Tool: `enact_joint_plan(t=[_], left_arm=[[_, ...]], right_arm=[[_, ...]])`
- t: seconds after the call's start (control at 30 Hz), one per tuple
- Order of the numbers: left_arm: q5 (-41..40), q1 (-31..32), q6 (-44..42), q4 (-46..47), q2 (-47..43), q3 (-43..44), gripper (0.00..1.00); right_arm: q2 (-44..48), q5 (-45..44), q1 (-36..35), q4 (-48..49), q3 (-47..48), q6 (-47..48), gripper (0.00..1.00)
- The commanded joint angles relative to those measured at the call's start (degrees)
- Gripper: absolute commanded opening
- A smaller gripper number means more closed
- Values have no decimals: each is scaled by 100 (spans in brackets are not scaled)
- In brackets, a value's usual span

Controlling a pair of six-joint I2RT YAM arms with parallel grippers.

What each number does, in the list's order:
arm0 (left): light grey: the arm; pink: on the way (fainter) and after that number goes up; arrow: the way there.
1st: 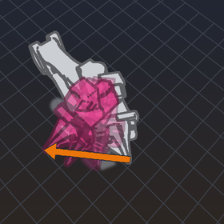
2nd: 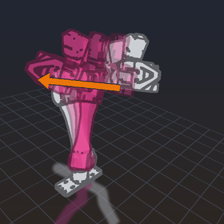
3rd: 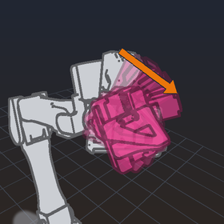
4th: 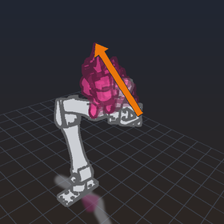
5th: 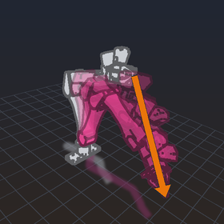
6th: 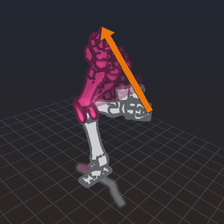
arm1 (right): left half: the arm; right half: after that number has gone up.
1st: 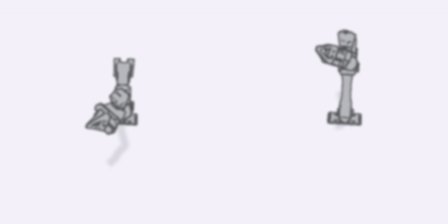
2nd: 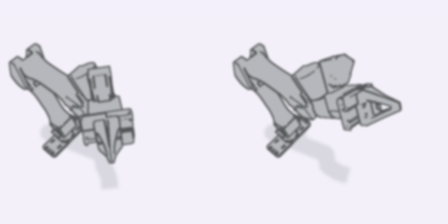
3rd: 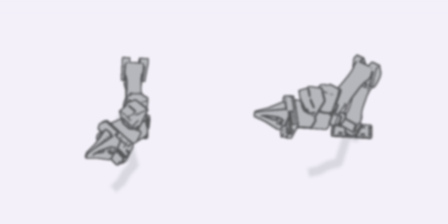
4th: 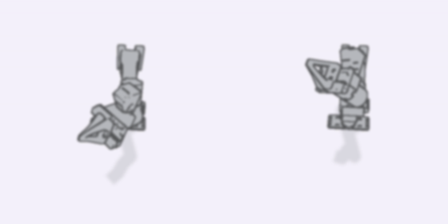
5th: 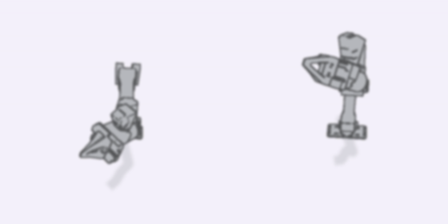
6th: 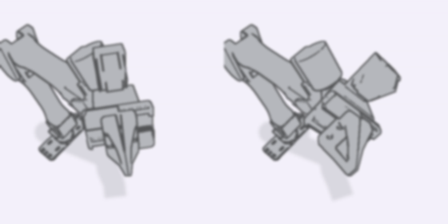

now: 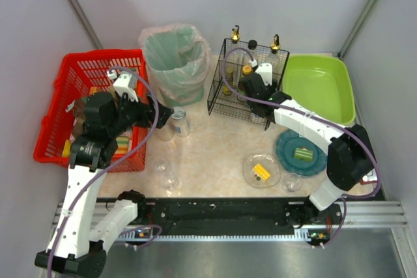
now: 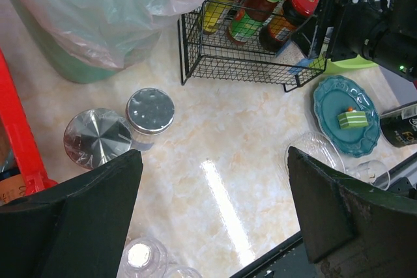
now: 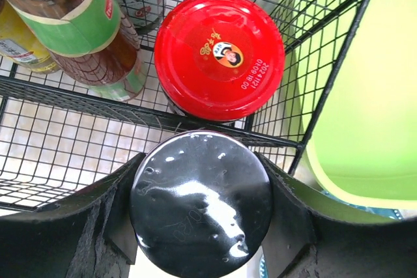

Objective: Clear the kitchen counter

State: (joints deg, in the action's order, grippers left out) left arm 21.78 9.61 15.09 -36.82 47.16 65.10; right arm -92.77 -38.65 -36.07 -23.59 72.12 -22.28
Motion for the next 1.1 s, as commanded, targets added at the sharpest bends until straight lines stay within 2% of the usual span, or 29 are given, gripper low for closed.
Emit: enact_joint_plan(t=[0.0, 0.07, 0.17, 0.27, 0.57, 0.7, 0.9, 1.07], left_arm=[[10, 33, -15, 341, -22, -76, 96], [37, 41, -15, 412, 30, -138, 96], [-33, 94, -24, 517, 144, -217, 96], [-252, 217, -76, 570, 311, -270, 95], [-2018, 1420, 116, 851, 821, -401, 94], [-3300, 2070, 485, 975, 1418, -402, 92], [-4698, 2449, 749, 923, 2446, -60, 90], [-5052, 2493, 1162, 378, 2895, 178, 91]], right_arm=[[488, -353, 48, 57, 242, -92, 51], [497, -380, 48, 4, 207, -136, 60], [558, -398, 48, -93, 180, -224, 84], [734, -293, 48, -110, 171, -241, 95], [1717, 515, 48, -110, 119, -57, 97], [2298, 1017, 39, -136, -171, -188, 96], [2834, 1352, 48, -189, -637, -435, 95], [2993, 1369, 48, -260, -831, -496, 95]])
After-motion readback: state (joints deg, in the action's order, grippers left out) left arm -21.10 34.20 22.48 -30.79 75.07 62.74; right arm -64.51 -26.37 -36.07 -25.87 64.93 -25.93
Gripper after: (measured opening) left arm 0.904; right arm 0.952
